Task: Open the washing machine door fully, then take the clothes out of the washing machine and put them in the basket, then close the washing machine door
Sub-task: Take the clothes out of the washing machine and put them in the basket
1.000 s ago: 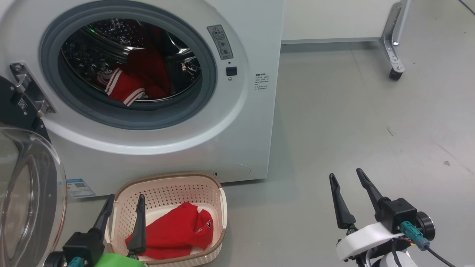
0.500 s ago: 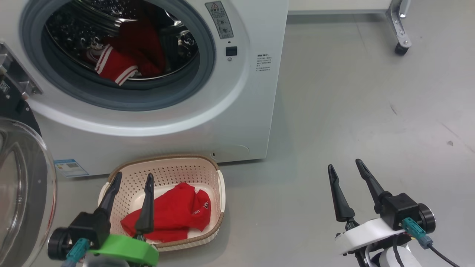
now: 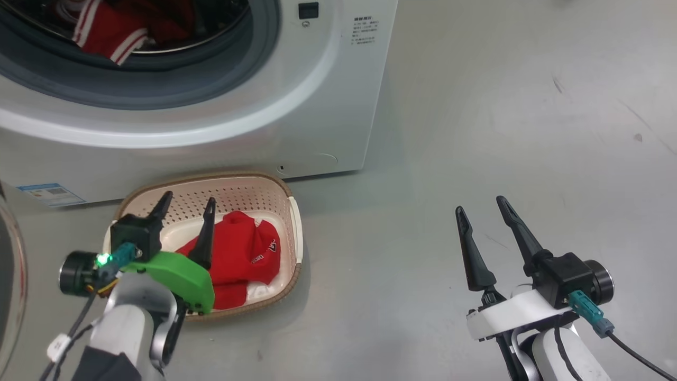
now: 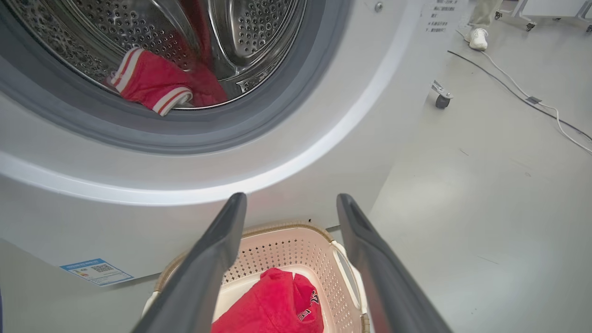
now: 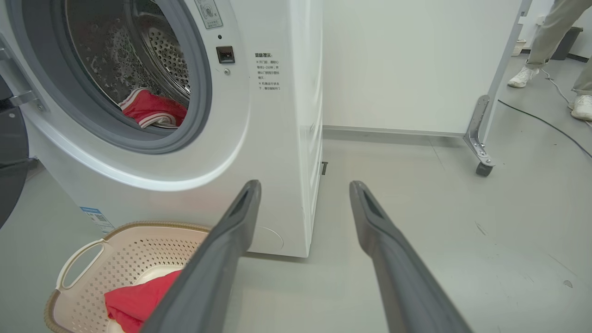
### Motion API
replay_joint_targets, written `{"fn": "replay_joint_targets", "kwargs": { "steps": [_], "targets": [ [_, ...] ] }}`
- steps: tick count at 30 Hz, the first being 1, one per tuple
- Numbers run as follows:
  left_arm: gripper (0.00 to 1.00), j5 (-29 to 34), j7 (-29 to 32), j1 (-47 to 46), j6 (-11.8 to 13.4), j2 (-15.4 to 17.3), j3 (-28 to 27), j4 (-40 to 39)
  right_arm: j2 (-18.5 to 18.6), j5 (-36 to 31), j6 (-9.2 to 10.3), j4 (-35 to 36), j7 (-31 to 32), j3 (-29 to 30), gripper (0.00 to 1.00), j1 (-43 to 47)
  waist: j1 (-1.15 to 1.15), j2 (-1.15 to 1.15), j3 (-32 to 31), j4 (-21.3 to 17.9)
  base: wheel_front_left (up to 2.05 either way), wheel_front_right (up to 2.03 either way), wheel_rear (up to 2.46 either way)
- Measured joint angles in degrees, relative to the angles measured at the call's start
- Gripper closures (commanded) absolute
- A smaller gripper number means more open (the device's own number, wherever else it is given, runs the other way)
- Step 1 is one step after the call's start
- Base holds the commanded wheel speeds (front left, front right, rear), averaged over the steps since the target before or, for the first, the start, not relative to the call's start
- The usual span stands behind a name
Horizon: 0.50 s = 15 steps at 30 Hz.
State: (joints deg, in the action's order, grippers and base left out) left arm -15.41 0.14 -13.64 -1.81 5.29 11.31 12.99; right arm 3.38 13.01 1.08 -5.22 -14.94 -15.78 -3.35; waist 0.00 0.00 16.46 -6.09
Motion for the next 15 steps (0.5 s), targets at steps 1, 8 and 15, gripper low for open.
{"fn": "replay_joint_targets", "kwargs": {
  "steps": [1, 8, 15],
  "targets": [
    [0.00, 0.4, 0.9, -1.3, 0.0, 0.4, 0.0, 0.9, -0.1, 0.0, 0.00, 0.3, 0.0, -0.2, 0.00, -0.3, 0.00, 0.00, 0.8, -0.3, 0.00, 0.00, 0.00],
    [0.00, 1.8, 8.0, -10.8, 0.0, 4.7, -1.7, 5.8, -0.4, 0.9, 0.00, 1.5, 0.0, -2.1, 0.00, -2.5, 0.00, 0.00, 5.9, -3.6, 0.00, 0.00, 0.00],
    [0.00, 4.5, 14.3, -22.8, 0.0, 12.1, -4.3, 7.0, -0.6, 4.8, 0.13, 3.2, 0.0, -4.7, 0.00, -5.2, 0.00, 0.00, 12.1, -8.2, 0.00, 0.00, 0.00]
  ]
}}
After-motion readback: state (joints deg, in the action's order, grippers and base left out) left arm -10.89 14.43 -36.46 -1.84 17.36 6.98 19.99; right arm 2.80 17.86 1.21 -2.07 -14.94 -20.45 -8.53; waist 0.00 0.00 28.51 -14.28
